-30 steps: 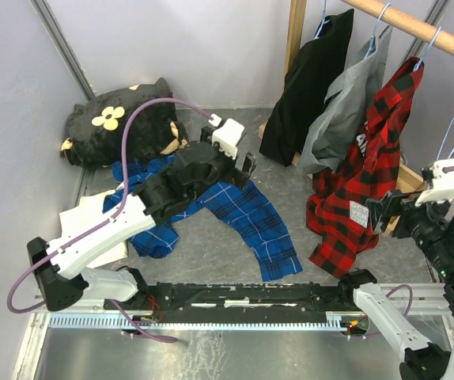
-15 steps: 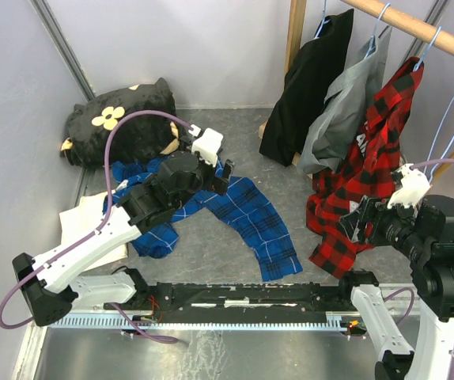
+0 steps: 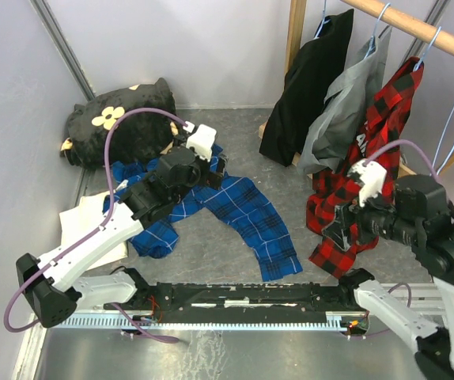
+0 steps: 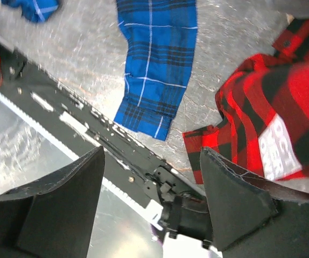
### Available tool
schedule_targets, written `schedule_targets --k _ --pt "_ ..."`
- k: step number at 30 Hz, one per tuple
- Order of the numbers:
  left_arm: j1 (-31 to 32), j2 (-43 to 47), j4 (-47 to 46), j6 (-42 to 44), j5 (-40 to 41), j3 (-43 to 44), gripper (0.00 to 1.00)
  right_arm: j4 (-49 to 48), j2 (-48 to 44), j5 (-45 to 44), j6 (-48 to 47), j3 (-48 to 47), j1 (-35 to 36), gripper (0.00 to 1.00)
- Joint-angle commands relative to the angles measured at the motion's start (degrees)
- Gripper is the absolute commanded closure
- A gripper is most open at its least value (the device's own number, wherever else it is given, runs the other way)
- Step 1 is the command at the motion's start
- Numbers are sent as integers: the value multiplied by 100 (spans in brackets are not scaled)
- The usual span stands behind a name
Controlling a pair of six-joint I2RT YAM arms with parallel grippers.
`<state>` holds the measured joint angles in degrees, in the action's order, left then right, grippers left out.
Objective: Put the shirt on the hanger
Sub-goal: Place the hanger at the clothesline, then adjust the shirt on the hanger.
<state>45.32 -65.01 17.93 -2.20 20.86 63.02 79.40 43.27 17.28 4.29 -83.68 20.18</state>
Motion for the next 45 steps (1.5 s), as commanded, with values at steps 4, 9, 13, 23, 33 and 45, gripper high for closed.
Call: schedule_targets --k 4,9,13,23,33,45 --pt "-139 97 -513 62 417 -216 0 -207 965 -1252 -726 -398 1869 21" --pt "-501 565 -546 -242 1268 -384 0 -131 1595 -3385 -860 -34 3100 18" --pt "-674 1225 -505 -288 1886 -511 0 -102 1994 -4364 -946 217 3597 13" --pt "-700 1914 -308 -514 2010 -920 0 -326 3992 -5663 -1942 950 3834 2" --pt "-700 1970 -290 -683 1648 -1153 0 -612 5543 -5657 -2252 1292 3480 1" --pt "-708 1931 -306 -747 1401 -1240 0 -784 5475 -5019 -2411 2392 3304 1"
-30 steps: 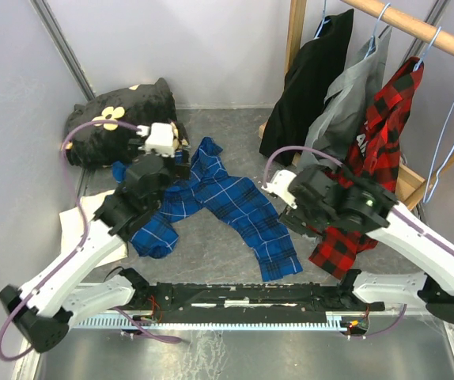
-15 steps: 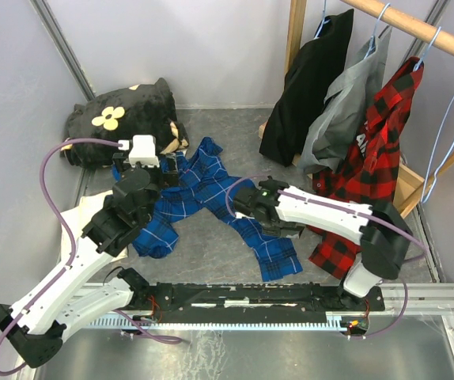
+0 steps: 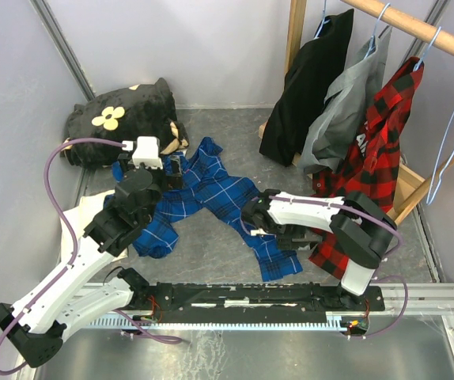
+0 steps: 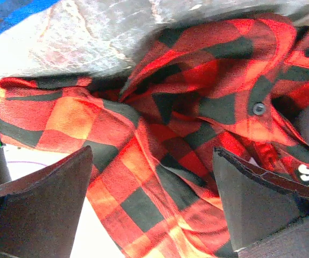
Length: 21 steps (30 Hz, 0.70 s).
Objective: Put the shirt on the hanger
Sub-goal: Adjust the shirt on the hanger.
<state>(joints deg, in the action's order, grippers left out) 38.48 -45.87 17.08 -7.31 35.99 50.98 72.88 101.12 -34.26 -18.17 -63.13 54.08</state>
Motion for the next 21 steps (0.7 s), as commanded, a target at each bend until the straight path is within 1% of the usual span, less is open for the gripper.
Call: schedule_targets --k 1,5,8,12,14,15,17,18,21 --pt "-25 12 -222 -231 -119 -41 0 -285 -376 33 -202 463 -117 1" --pt "-24 23 -206 -243 -148 -58 0 -695 -740 -359 -399 728 -314 1" --pt "-25 40 -196 -253 -154 -54 0 -884 -1013 -600 -609 771 -655 1" --pt "-20 62 -190 -262 -164 -76 0 -964 -1363 -294 -665 714 -1239 1" --pt "-33 71 -201 -262 -169 -84 0 -983 -1517 -125 -679 752 -1426 3" --pt "-33 65 -205 -253 -175 -80 0 -1017 -1599 -107 -701 791 -1475 8" --pt "-33 55 -212 -253 -208 -80 0 -1074 -1744 -175 -694 826 -1524 31" --pt "-33 45 -209 -246 -215 -80 0 -1101 -1816 -240 -689 821 -1550 38" --pt "-33 51 -200 -253 -239 -80 0 -1146 -1987 -418 -651 796 -1711 47"
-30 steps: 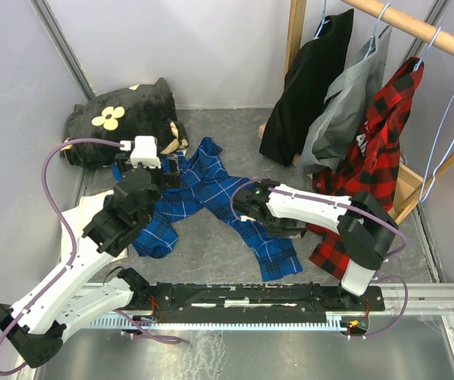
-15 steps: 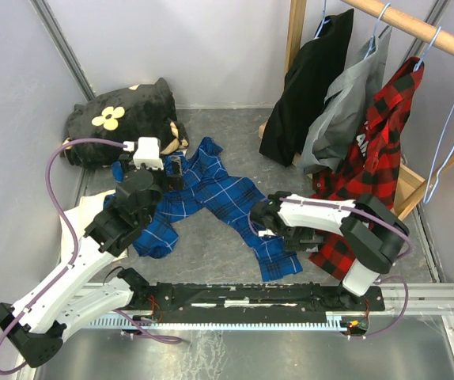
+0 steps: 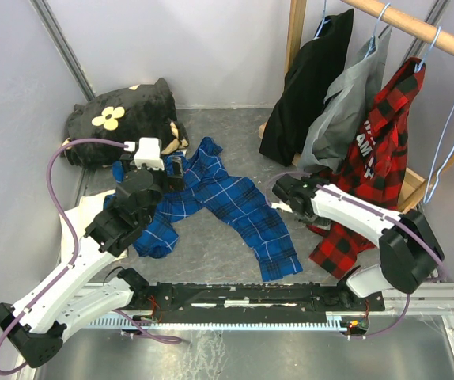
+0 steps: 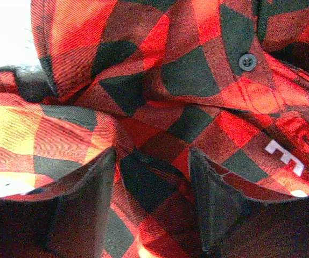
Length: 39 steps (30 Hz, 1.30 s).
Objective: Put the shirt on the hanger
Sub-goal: Adjust the shirt on the hanger.
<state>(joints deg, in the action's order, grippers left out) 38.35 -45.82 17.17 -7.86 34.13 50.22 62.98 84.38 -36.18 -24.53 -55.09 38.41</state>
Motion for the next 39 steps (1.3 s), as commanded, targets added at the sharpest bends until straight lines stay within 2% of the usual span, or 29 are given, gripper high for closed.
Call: schedule_targets --k 1,5,6,8,9,13,18,20,22,25,26,28,31,35,39 --pt "-20 47 -208 -206 -68 -3 0 -209 -357 -299 -2 -21 -207 49" --pt "-20 36 -213 -207 -65 -12 0 -285 -396 -516 219 -222 -509 62" --pt "-20 28 -207 -209 -72 -15 0 -266 -412 -553 306 -312 -614 70" --pt "-20 23 -205 -206 -67 -20 0 -200 -474 -562 589 -572 -764 97" --pt "-20 22 -200 -203 -65 -21 0 -206 -535 -610 723 -648 -835 100" --pt "-20 3 -212 -192 -64 -23 0 -412 -777 -720 753 -420 -882 100" --pt "-20 -38 -211 -181 -55 -23 0 -1460 -1001 -1941 441 -191 -1092 100" --pt "-16 -57 -201 -190 -57 -23 0 -1931 -1125 -2180 276 -322 -1273 100" --pt "-25 -68 -180 -194 -33 -15 0 -2018 -1251 -1912 270 -582 -1344 94" --pt "-21 -16 -206 -214 -73 -19 0 -1611 -1494 -196 199 -716 -1288 66" --pt "-17 4 -227 -220 -88 -27 0 -1440 -1578 218 217 -668 -1200 59" --pt "-23 42 -255 -238 -288 -25 0 -1346 -1862 422 442 -481 -983 50" --pt "-23 103 -312 -276 -620 -82 0 -1165 -2433 981 827 -360 -833 22" --pt "-21 179 -436 -339 -1177 -192 1 -1141 -3510 2022 1291 -441 -796 17" --pt "-12 142 -704 -438 -1919 -310 1 -1411 -4650 3294 1512 -508 -789 16"
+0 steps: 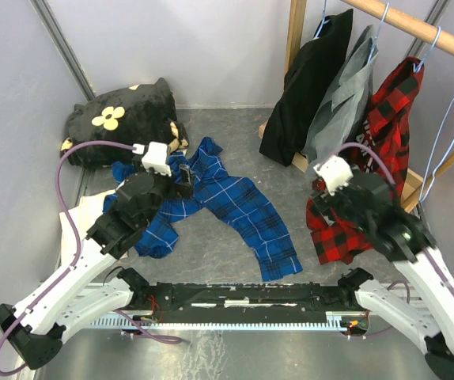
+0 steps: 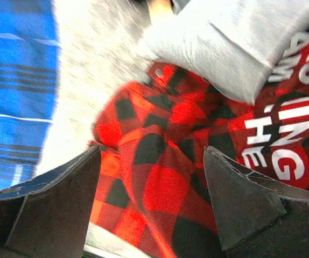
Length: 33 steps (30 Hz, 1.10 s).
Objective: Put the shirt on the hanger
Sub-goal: Adjust the shirt on the hanger.
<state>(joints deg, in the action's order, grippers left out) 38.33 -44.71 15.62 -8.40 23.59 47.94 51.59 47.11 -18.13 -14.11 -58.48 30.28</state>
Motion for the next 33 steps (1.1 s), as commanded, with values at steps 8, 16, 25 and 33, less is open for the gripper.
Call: schedule_targets --k 8,16,25,33 --pt "1764 -1110 -1956 -584 -493 -369 1 -1073 -1984 1991 1518 -623 22 16" --pt "2968 -3727 -4240 -748 -882 6 1 -795 -1902 1525 1977 -1955 25 16" --pt "3076 -6440 -5089 -847 -1582 1733 1 -691 -1979 1884 2119 -2568 23 16" --pt "3137 -7603 -4875 -992 -2228 2670 1 -461 -2049 1855 1946 -2566 30 16"
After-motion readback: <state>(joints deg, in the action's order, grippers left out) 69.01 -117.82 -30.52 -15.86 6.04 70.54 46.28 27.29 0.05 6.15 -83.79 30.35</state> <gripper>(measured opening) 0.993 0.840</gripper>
